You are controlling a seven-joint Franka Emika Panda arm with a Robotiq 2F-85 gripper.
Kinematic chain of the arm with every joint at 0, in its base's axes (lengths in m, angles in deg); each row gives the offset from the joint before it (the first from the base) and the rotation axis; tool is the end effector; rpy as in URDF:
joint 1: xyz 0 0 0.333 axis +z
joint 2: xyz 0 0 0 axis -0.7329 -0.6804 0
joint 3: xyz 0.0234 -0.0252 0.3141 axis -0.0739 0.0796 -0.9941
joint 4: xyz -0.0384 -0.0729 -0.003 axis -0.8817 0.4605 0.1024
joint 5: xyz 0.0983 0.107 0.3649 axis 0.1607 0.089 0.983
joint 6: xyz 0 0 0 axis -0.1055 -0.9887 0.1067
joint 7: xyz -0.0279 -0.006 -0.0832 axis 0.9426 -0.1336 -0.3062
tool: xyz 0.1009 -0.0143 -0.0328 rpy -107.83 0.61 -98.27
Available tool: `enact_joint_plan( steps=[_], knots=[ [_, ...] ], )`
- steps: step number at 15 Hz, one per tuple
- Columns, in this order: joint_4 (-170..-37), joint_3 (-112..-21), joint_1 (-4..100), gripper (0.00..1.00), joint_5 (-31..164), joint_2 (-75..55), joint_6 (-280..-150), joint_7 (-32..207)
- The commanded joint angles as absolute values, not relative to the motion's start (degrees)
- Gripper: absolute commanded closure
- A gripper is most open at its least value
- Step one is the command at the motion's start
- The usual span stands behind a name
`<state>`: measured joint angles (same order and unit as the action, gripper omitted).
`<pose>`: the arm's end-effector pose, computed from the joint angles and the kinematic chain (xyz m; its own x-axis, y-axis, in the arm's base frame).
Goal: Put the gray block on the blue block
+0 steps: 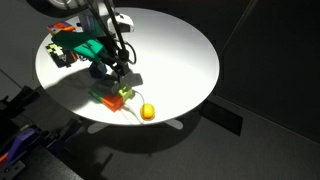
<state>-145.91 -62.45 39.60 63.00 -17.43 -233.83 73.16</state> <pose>0.4779 -0.1350 0.1483 0.9933 0.0046 -0.1157 0.0138 -0.9968 0.0787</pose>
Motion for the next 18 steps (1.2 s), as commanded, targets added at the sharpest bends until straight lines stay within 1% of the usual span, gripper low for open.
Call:
enact_joint_plan(
  steps=[1,4,5,6,9,11,14,18],
  knots=[
    [-145.2,-62.7,38.4,0.00,62.0,-18.6,-235.3,71.5],
    [-144.9,-62.4,38.4,0.00,61.9,-19.5,-235.3,71.9],
    [-144.6,-62.4,38.5,0.25,62.0,-19.8,-234.2,72.2],
    [-144.5,-62.3,38.5,0.26,61.9,-20.0,-234.0,72.2],
    [-144.3,-62.1,39.0,0.51,62.0,-19.9,-232.6,73.1],
    [-144.7,-62.1,39.3,0.66,62.1,-18.9,-231.3,73.7],
    [-145.4,-62.3,39.4,0.71,62.3,-16.7,-229.1,73.8],
    [-146.6,-62.0,40.2,0.73,61.6,-13.1,-225.8,74.6]
  ],
)
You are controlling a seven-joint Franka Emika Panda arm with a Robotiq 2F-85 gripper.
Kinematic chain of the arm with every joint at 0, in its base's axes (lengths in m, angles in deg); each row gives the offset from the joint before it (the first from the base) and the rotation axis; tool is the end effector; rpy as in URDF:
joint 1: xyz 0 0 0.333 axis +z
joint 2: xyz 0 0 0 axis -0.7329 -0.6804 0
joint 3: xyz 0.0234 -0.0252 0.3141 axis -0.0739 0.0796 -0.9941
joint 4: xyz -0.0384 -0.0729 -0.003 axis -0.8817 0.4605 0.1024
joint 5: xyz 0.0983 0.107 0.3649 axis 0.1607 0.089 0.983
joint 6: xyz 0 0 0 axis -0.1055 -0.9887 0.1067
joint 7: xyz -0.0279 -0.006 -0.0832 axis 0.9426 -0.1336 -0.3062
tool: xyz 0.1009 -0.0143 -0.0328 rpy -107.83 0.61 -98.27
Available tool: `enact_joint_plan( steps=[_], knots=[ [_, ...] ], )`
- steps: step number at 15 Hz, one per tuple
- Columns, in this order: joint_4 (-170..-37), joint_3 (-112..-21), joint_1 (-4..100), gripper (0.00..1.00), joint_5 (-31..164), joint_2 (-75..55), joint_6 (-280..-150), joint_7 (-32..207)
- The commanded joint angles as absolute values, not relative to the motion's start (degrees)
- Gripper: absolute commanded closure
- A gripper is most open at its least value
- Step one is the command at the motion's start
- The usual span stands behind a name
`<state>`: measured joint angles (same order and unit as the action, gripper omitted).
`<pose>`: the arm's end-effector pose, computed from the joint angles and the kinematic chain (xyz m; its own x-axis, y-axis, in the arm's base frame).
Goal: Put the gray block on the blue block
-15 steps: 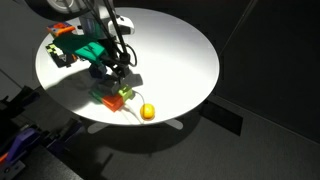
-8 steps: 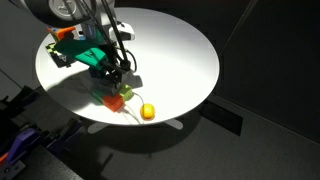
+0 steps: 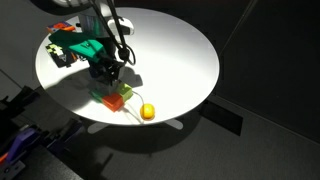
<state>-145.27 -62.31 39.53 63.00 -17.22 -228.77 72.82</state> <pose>0.4725 -0.1370 0.1471 0.9822 0.0006 -0.1877 0.0135 -0.9976 0.0673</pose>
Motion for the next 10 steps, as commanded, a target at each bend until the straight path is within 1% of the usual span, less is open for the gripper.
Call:
enact_joint_plan(
  steps=[1,10],
  knots=[
    [-146.8,-62.0,40.4,0.73,61.6,-12.1,-225.1,75.0],
    [-147.8,-64.2,43.8,0.73,59.0,-6.5,-224.1,74.3]
  ],
)
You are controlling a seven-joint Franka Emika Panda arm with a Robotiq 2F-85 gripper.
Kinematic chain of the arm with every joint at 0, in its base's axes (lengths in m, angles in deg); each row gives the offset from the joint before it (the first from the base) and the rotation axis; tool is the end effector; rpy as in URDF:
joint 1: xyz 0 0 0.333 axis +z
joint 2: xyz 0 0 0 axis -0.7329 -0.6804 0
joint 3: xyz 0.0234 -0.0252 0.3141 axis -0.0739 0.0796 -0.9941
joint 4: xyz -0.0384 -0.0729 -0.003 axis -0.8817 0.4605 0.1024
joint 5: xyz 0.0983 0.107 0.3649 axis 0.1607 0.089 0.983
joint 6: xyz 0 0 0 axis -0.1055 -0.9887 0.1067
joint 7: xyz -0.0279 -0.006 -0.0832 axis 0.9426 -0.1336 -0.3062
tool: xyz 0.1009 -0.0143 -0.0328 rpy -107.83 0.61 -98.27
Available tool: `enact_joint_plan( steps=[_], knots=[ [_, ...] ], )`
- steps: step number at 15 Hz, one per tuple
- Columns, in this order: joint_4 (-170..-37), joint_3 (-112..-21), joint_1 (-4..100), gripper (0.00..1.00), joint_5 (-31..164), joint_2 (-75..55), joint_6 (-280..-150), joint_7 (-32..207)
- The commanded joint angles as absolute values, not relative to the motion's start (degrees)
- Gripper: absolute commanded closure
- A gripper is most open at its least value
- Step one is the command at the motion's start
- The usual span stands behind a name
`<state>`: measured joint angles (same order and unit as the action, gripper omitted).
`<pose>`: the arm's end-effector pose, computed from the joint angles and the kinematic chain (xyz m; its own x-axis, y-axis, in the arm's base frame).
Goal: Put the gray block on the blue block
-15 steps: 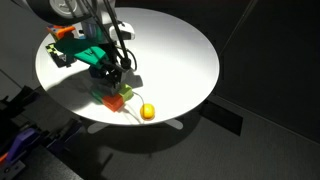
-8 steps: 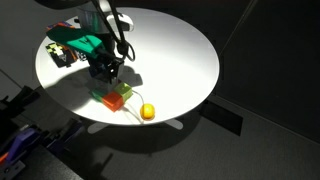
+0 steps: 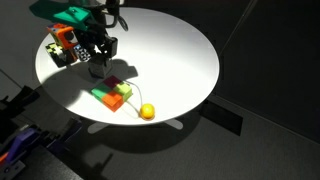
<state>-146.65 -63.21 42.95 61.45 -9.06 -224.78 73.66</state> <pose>0.4854 -0.0999 0.2040 0.9872 0.0744 -0.1414 0.0861 -0.9931 0.0790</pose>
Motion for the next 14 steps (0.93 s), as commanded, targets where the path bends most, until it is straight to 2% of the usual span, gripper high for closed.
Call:
enact_joint_plan(
  steps=[1,14],
  knots=[
    [-147.7,-64.7,44.2,0.73,58.5,-6.3,-224.2,73.9],
    [-142.8,-68.1,48.5,0.73,53.9,-10.7,-223.5,75.6]
  ],
)
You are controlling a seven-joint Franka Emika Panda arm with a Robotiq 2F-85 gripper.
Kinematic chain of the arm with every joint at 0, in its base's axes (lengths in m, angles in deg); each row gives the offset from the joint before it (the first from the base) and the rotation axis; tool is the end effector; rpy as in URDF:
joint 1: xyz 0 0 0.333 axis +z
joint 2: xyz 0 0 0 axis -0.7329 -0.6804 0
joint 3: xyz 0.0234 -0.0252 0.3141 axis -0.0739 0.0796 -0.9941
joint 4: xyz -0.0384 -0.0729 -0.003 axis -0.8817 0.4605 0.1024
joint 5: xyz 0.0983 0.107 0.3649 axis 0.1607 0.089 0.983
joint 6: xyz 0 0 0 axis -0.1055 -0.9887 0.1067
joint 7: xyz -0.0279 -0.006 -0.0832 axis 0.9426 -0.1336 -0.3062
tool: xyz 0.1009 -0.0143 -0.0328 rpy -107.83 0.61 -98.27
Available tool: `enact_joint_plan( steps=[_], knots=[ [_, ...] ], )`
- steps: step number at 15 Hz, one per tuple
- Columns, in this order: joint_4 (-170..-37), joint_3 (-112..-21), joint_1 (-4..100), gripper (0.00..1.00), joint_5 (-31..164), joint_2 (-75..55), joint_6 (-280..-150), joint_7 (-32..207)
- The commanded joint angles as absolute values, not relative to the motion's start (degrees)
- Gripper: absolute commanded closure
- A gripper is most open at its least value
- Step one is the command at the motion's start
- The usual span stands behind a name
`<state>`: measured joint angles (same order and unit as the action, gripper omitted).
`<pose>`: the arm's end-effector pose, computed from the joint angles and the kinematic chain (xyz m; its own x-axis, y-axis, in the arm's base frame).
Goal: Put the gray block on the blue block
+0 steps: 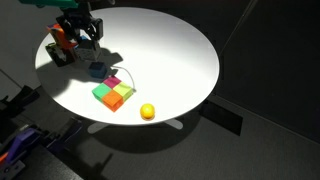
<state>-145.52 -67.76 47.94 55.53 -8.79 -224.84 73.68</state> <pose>0.5037 -0.0160 0.2121 0.9399 0.3157 -0.1302 0.3305 -0.9369 0.1142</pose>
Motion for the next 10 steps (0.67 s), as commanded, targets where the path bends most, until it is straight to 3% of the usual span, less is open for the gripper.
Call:
enact_joint_plan(
  steps=[1,10],
  knots=[
    [-142.3,-68.1,48.8,0.73,53.9,-11.3,-223.4,75.9],
    [-138.1,-68.0,51.0,0.73,54.0,-17.3,-223.9,78.4]
  ],
)
